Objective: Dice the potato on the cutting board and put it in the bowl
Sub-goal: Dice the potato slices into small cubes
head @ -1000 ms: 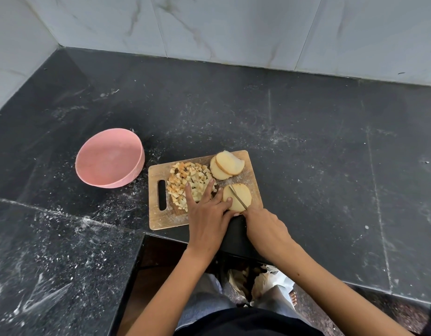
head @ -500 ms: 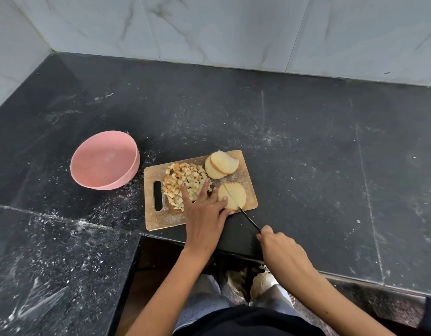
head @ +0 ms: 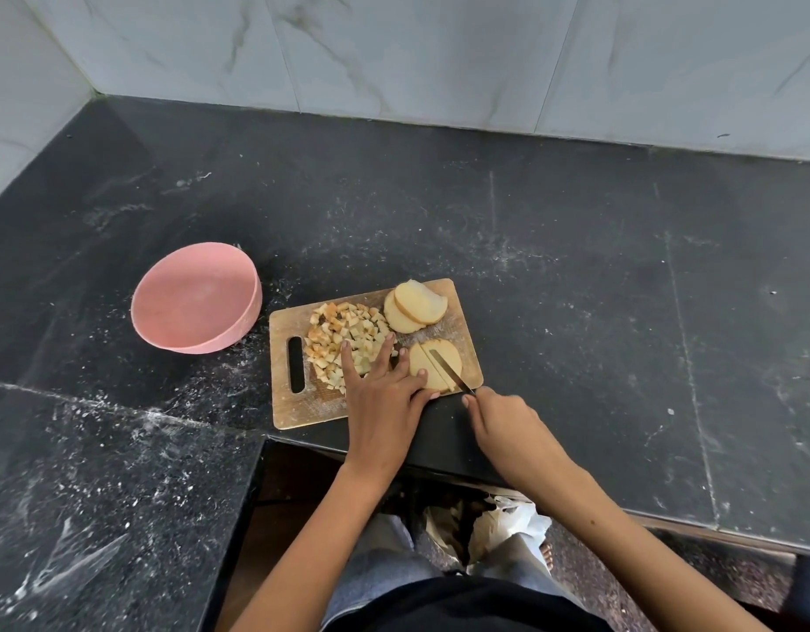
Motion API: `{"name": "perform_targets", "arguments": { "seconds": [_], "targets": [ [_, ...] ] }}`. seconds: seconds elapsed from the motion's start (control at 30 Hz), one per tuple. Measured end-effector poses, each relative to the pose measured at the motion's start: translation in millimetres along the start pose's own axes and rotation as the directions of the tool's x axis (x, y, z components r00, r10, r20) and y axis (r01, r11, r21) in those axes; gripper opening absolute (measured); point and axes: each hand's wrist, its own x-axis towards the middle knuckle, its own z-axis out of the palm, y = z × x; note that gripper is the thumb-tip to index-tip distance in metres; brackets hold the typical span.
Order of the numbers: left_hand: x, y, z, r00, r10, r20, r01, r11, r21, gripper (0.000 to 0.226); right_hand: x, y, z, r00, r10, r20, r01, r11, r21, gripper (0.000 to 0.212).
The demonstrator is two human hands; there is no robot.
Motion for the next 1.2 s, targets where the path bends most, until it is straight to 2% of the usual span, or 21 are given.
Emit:
{"name": "perform_targets", "arguments": {
  "seconds": [0.23,0.4,0.6,0.83,1.2],
  "targets": [
    [-0.3,-2.0,-1.0,1.000,0.008,-0.025,-0.009,0.999,-0.044,0.006,15.8,-17.7,-0.2,1.000,-0.010,0.005,0.011,0.999,-0.047,0.037],
    [0.9,-3.2,-2.3,0.999,0.013,-0.041,-0.016,0.997,-0.073,0.004,26.0,-28.9,2.2,0.998,0.042,0.055,-0.035,0.991,-0.127,0.022],
    [1.7,-2.6,-3.7,0.999,0.013,-0.035,-0.016,0.996,-0.091,0.005,35.1,-30.4,1.6,0.991,0.053,0.126,-0.037,0.991,-0.126,0.017],
    [-0.2,-1.8,-2.3,0.999,-0.018,-0.032,0.016,0.997,-0.079,0.002,4.0,-8.2,2.6,0.986,0.073,0.147,-0.048,0.985,-0.165,0.030],
    [-1.9,-1.2,-1.3,0.999,-0.016,-0.032,0.014,0.997,-0.075,0.004,-26.1,8.8,3.7,0.987,0.076,0.141,-0.053,0.985,-0.167,0.027]
  ]
}}
